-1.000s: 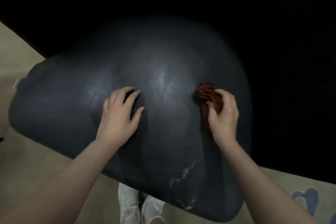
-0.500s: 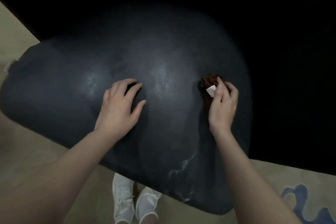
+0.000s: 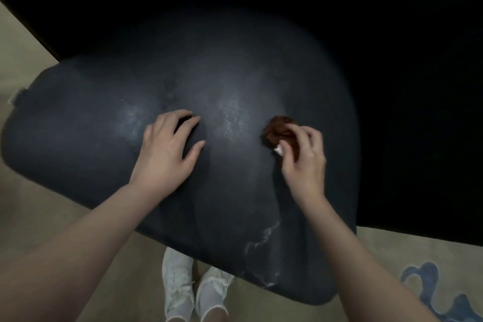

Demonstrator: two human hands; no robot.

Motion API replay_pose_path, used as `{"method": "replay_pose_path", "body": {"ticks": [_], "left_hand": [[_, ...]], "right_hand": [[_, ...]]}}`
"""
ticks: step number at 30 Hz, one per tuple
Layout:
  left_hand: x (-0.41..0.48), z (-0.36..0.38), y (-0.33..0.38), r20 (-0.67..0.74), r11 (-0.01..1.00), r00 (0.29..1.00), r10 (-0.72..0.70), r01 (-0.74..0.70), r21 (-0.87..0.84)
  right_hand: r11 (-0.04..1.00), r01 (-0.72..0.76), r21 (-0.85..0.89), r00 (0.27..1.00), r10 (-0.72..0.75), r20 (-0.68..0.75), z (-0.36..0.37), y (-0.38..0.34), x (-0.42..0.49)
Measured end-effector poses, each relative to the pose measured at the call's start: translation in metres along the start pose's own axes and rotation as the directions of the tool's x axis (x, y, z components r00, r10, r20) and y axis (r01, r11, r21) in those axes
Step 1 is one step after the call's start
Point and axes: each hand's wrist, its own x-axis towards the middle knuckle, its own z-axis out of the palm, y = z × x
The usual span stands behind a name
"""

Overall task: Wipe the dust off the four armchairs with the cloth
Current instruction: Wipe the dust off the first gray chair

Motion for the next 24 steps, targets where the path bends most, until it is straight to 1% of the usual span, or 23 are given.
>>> {"method": "replay_pose_path", "body": {"ticks": [2,3,4,5,6,8,10,14,15,16,17,18,19,20,21,22,24], "left_hand": [[-0.002,-0.003,-0.004,0.000,1.000,1.000,-0.016,0.016,0.004],[-0.004,-0.004,-0.006,0.002,1.000,1.000,-0.021,0.021,0.010],[-0.007,-0.004,-0.009,0.000,1.000,1.000,-0.022,0.022,0.017],[-0.009,-0.004,-0.011,-0.002,1.000,1.000,-0.023,0.023,0.022],[-0.012,-0.004,-0.013,-0.005,0.999,1.000,-0.028,0.028,0.025],[-0.018,-0.003,-0.016,-0.016,0.999,0.999,-0.039,0.040,0.037],[-0.024,-0.003,-0.016,-0.017,0.997,0.998,-0.053,0.054,0.049],[-0.039,-0.001,-0.009,-0.018,0.994,0.995,-0.101,0.102,0.045],[-0.043,0.000,-0.007,-0.023,0.993,0.994,-0.109,0.110,0.041],[-0.047,0.002,-0.005,-0.032,0.992,0.993,-0.116,0.117,0.039],[-0.051,0.004,-0.002,-0.042,0.991,0.991,-0.125,0.127,0.041],[-0.055,0.006,0.001,-0.056,0.989,0.989,-0.138,0.140,0.042],[-0.059,0.008,0.004,-0.074,0.986,0.985,-0.155,0.159,0.041],[-0.062,0.011,0.007,-0.094,0.983,0.980,-0.174,0.178,0.037],[-0.066,0.014,0.010,-0.112,0.980,0.975,-0.190,0.195,0.036],[-0.071,0.018,0.014,-0.127,0.977,0.970,-0.205,0.212,0.038],[-0.081,0.025,0.022,-0.148,0.967,0.959,-0.242,0.251,0.039]], "right_hand": [[0.989,-0.148,0.020,0.980,0.149,-0.130,-0.006,0.011,0.021],[0.972,-0.228,0.052,0.958,0.233,-0.166,-0.005,0.013,0.032],[0.961,-0.267,0.067,0.947,0.275,-0.166,-0.001,0.010,0.041],[0.967,-0.250,0.053,0.957,0.255,-0.141,0.007,0.003,0.046],[0.982,-0.187,0.022,0.977,0.189,-0.099,0.016,-0.006,0.045],[1.000,0.006,-0.023,1.000,-0.005,0.018,0.030,-0.026,0.031],[0.983,0.182,-0.031,0.977,-0.177,0.123,0.032,-0.035,0.007],[0.923,0.384,-0.010,0.880,-0.363,0.305,0.007,-0.013,-0.020],[0.916,0.402,-0.010,0.870,-0.378,0.317,0.000,-0.004,-0.017],[0.922,0.386,-0.013,0.883,-0.365,0.294,-0.005,0.005,-0.010],[0.944,0.329,-0.020,0.917,-0.314,0.247,-0.007,0.011,0.000],[0.970,0.242,-0.022,0.954,-0.233,0.188,-0.007,0.014,0.011],[0.988,0.152,-0.014,0.979,-0.149,0.136,-0.003,0.013,0.020],[0.995,0.102,-0.003,0.989,-0.101,0.107,0.003,0.007,0.025],[0.994,0.113,0.005,0.988,-0.113,0.106,0.010,-0.001,0.022],[0.984,0.176,0.010,0.976,-0.176,0.131,0.016,-0.009,0.014],[0.937,0.348,0.043,0.909,-0.348,0.231,0.018,-0.015,-0.011]]}}
